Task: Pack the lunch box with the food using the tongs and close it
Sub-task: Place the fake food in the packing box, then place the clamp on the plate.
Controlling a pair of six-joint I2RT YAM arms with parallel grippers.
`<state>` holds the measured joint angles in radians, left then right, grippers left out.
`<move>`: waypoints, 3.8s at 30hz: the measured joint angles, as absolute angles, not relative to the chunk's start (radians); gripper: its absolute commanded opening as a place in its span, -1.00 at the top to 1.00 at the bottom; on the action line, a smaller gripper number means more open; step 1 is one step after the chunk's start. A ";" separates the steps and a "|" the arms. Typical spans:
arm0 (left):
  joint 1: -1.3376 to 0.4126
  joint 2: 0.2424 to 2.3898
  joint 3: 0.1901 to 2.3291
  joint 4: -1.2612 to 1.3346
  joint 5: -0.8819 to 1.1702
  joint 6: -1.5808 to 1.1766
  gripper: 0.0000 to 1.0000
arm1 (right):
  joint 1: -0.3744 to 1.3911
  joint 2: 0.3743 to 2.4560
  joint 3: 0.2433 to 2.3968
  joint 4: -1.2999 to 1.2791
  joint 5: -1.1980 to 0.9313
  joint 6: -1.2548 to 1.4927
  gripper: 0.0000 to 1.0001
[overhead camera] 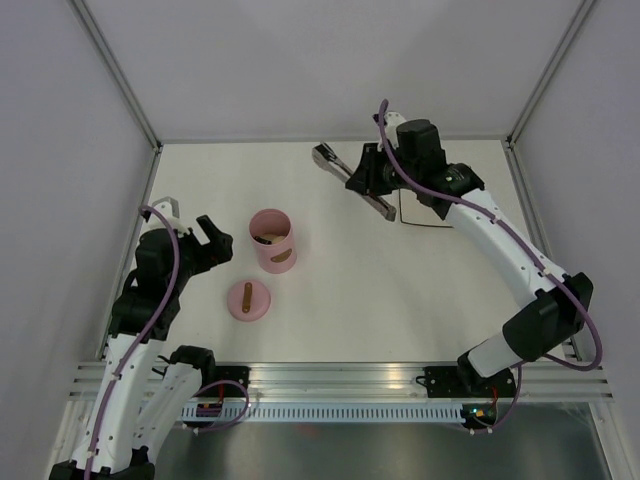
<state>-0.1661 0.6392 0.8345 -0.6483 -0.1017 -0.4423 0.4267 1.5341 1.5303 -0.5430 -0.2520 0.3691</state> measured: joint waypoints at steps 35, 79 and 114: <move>-0.166 0.615 0.834 -0.648 -0.102 -0.442 -0.99 | 0.853 1.671 1.542 -0.607 -0.254 0.408 0.12; -0.166 0.615 0.834 -0.648 -0.102 -0.442 -0.99 | 0.075 1.253 0.844 -0.308 -0.050 0.452 -0.05; -0.166 0.734 0.761 -0.736 -0.022 -0.604 -0.89 | 0.019 1.474 0.731 0.025 0.068 0.401 -0.76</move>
